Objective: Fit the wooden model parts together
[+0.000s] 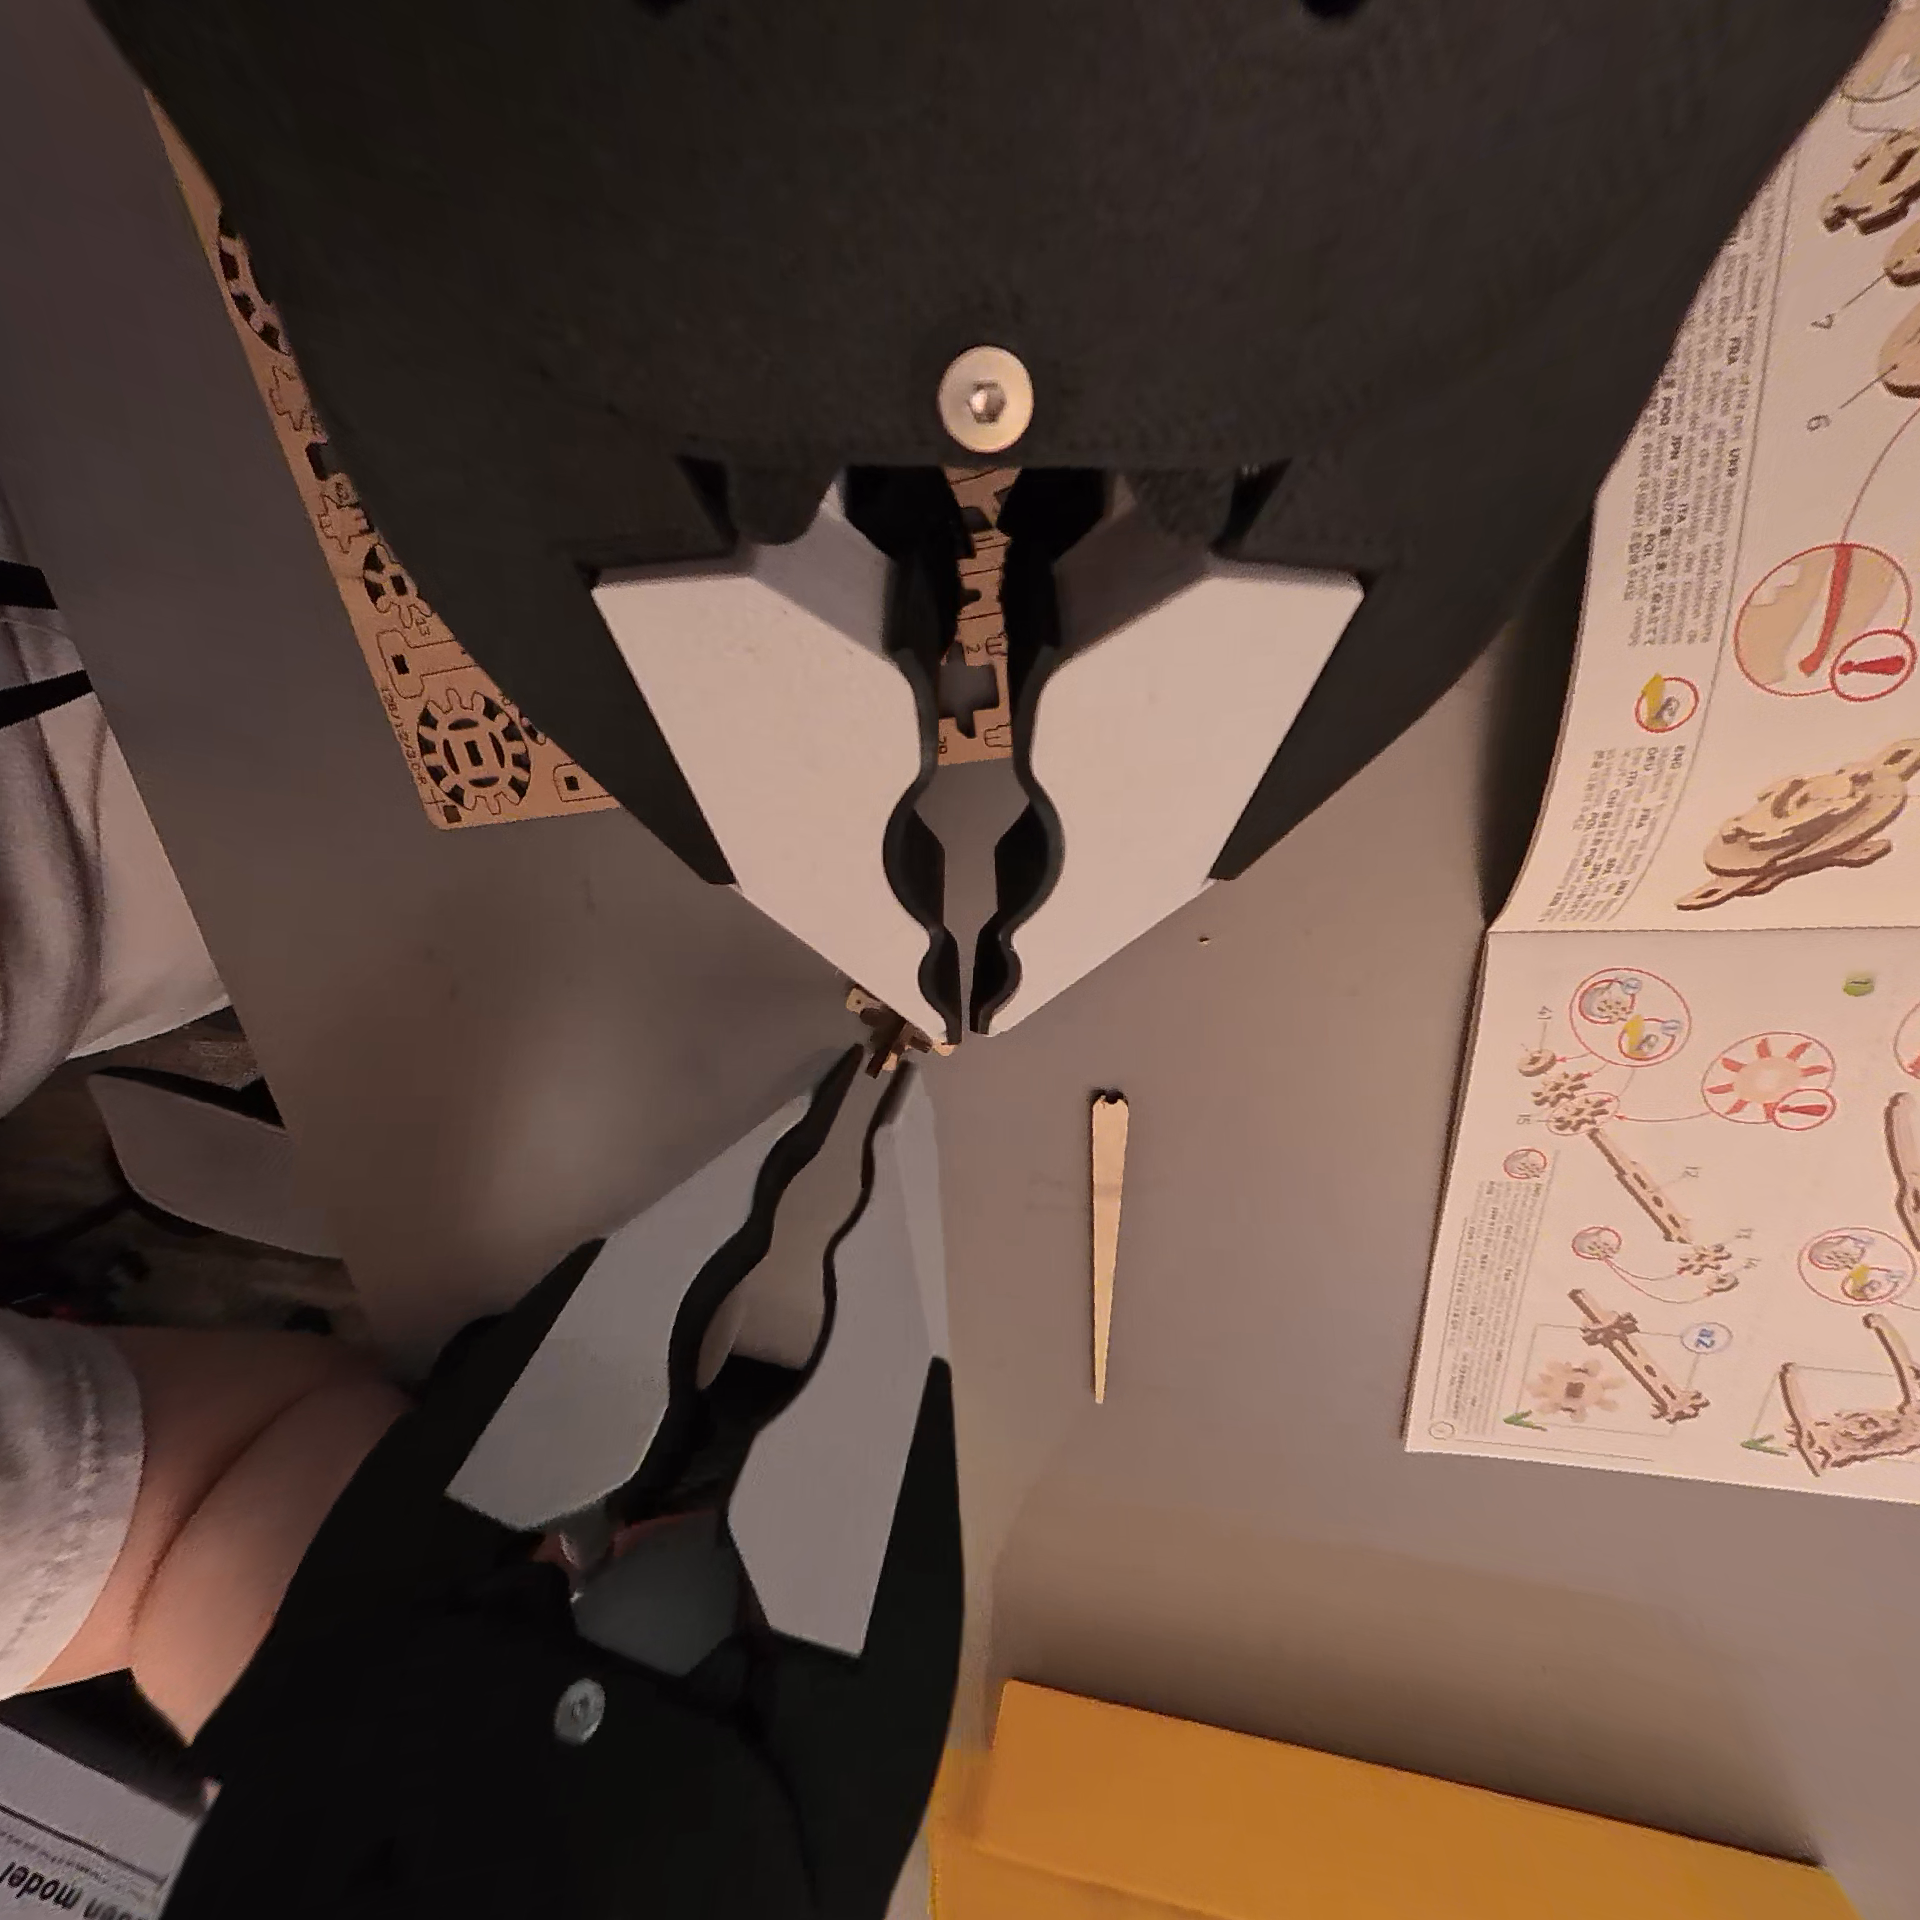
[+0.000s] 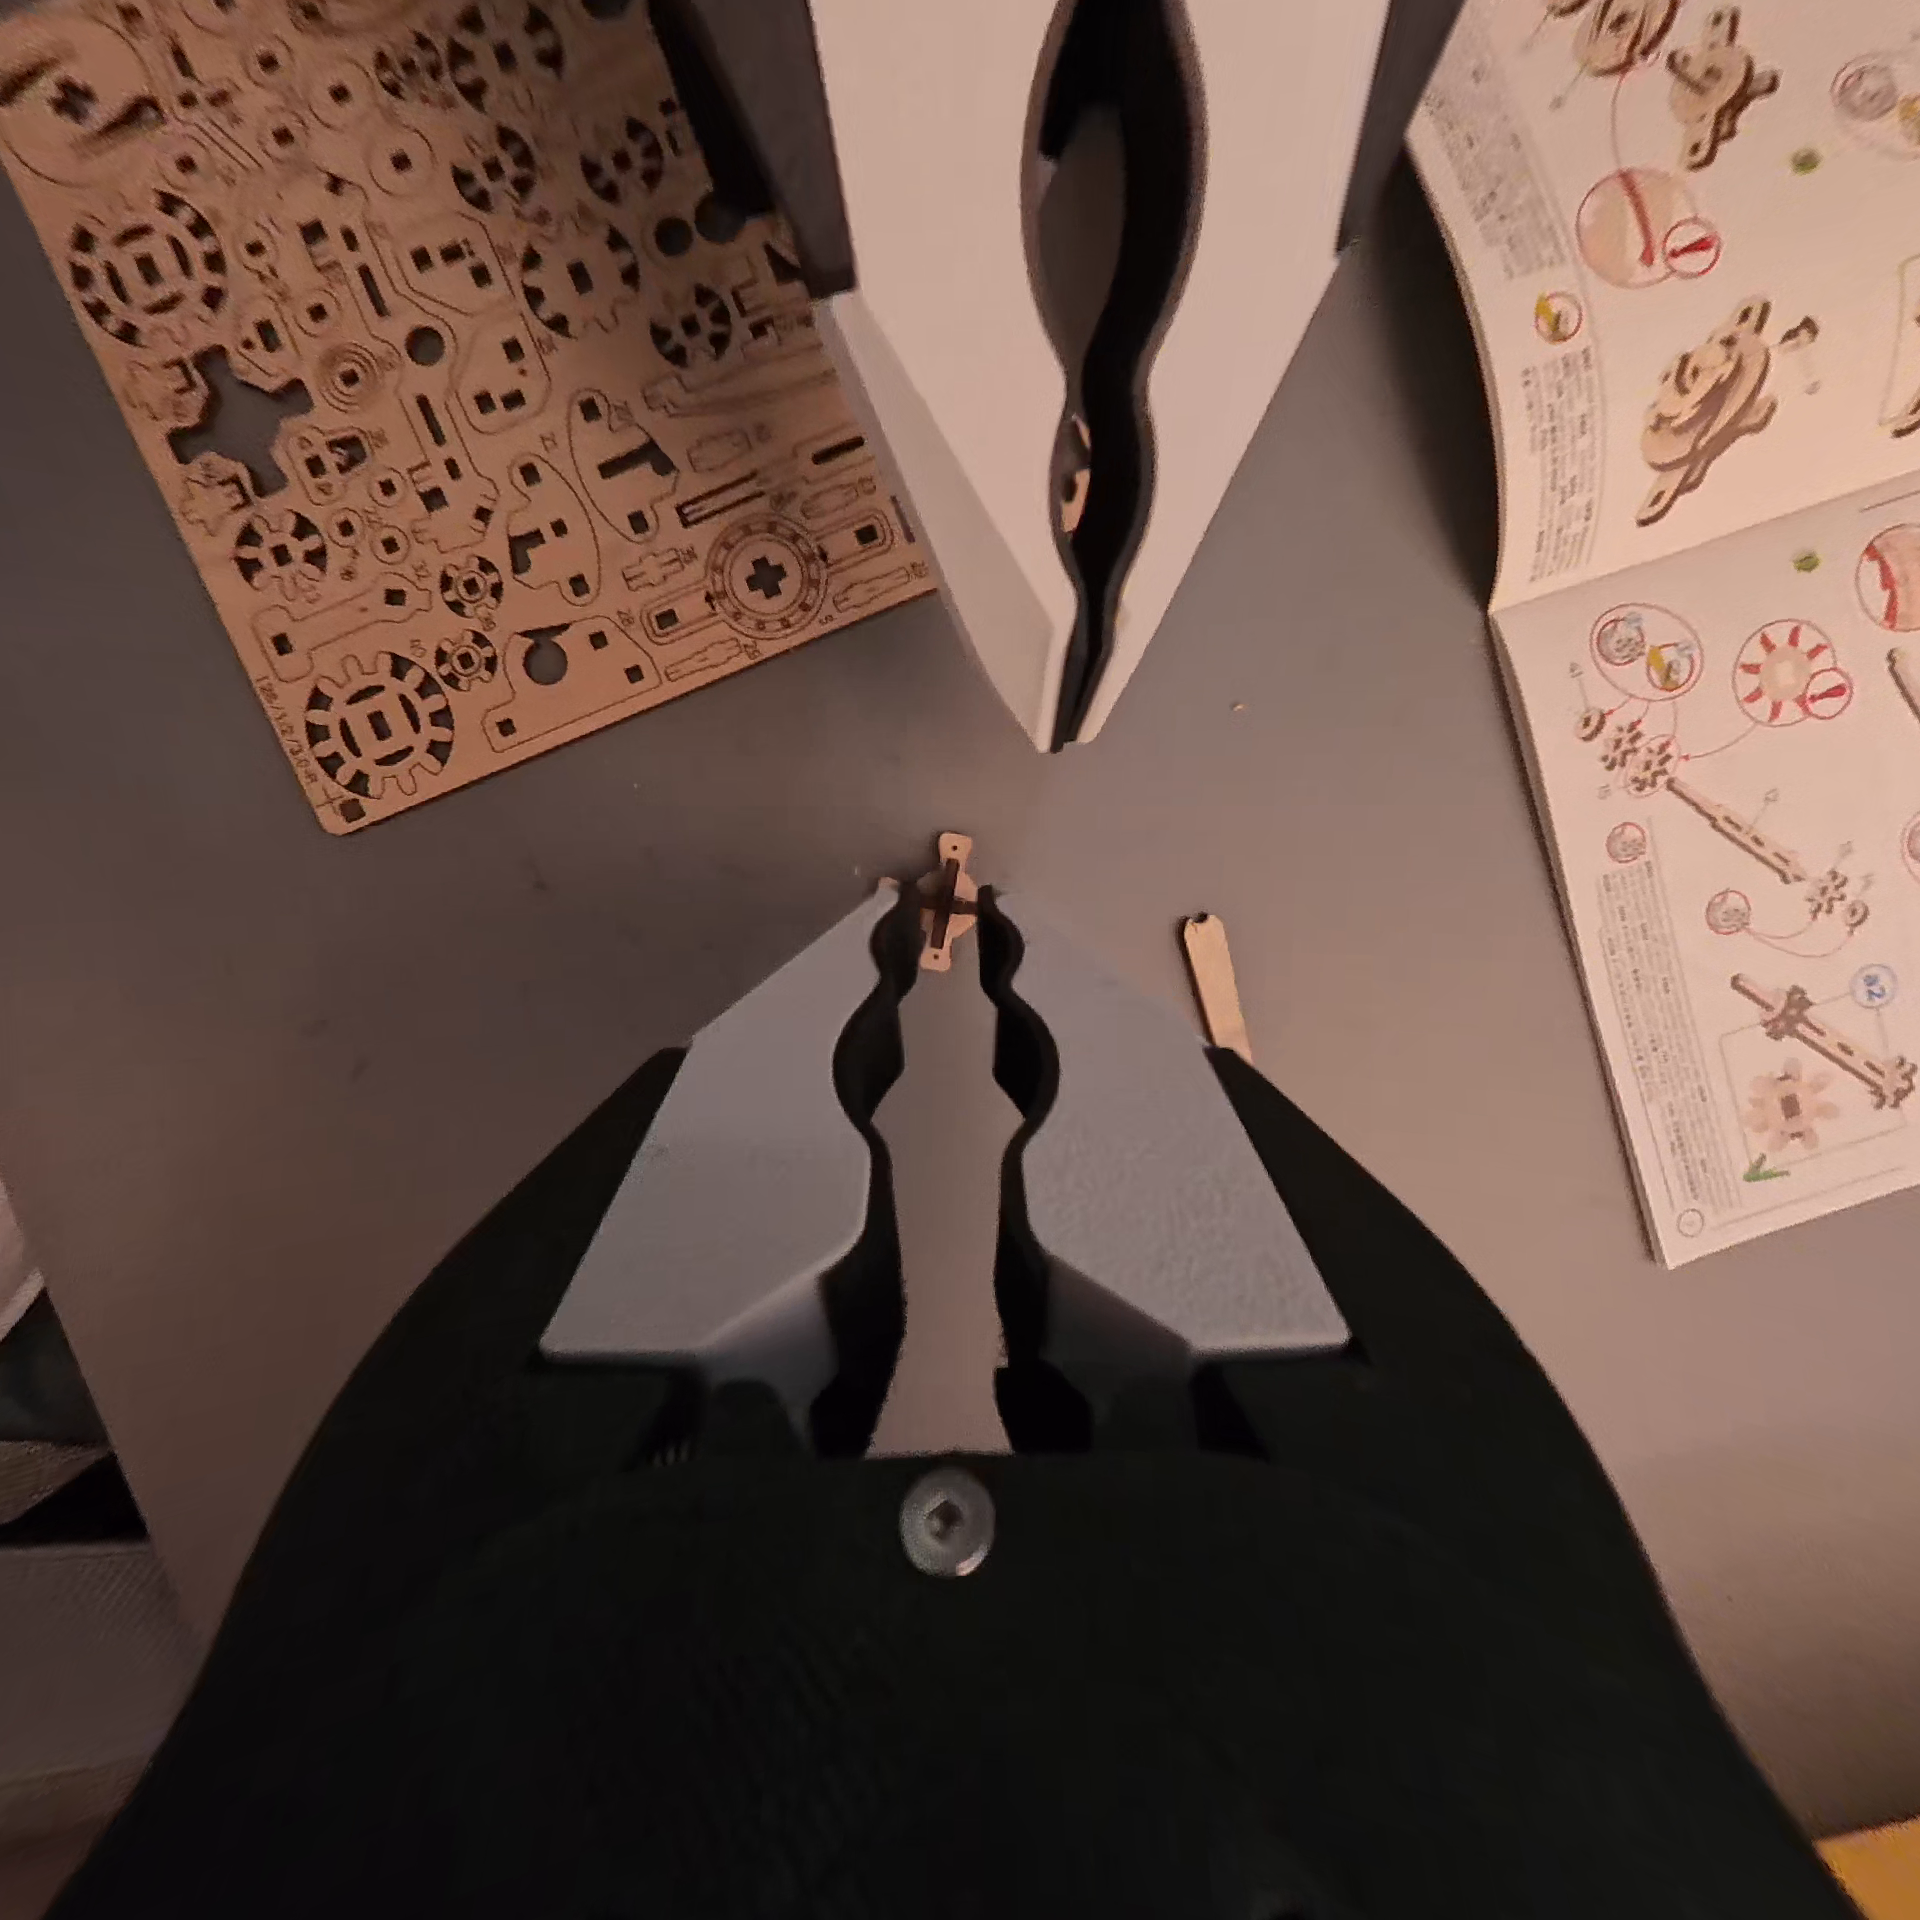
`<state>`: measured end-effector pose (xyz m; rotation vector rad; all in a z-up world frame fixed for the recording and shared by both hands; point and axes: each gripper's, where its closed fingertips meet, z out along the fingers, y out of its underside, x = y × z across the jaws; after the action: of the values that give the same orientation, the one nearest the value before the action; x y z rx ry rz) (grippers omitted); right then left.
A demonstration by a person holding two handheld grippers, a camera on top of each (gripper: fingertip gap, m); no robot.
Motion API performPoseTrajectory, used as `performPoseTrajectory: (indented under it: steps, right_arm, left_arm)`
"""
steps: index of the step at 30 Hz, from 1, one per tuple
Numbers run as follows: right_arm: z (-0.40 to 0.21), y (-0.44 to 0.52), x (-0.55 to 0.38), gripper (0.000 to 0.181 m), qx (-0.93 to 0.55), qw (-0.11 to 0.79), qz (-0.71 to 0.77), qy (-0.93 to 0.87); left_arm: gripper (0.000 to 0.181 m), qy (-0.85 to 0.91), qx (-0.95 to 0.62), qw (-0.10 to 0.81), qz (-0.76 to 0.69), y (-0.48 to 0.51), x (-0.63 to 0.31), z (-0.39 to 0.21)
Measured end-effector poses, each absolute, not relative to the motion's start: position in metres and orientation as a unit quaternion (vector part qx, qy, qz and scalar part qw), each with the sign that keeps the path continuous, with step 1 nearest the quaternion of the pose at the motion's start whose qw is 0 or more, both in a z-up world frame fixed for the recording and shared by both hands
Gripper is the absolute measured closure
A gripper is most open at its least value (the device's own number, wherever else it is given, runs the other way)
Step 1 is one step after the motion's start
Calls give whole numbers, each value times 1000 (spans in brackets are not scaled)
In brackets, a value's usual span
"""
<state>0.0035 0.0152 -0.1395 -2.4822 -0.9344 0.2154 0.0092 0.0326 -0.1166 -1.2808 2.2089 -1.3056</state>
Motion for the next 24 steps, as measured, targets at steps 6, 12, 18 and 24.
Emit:
performPoseTrajectory:
  steps: [6,12,18,24]
  right_arm:
    - [-142,13,2,172,-918,206,65,-333]
    - [-132,17,3,171,-920,205,53,-330]
    - [-138,12,7,175,-927,153,35,-341]
    - [-144,14,5,179,-927,139,29,-348]
  left_arm:
    - [181,761,-444,140,-452,37,9,-114]
    - [181,759,-446,147,-451,41,9,-113]
    - [181,757,-446,150,-454,44,8,-110]
    - [181,761,-443,145,-452,42,7,-111]
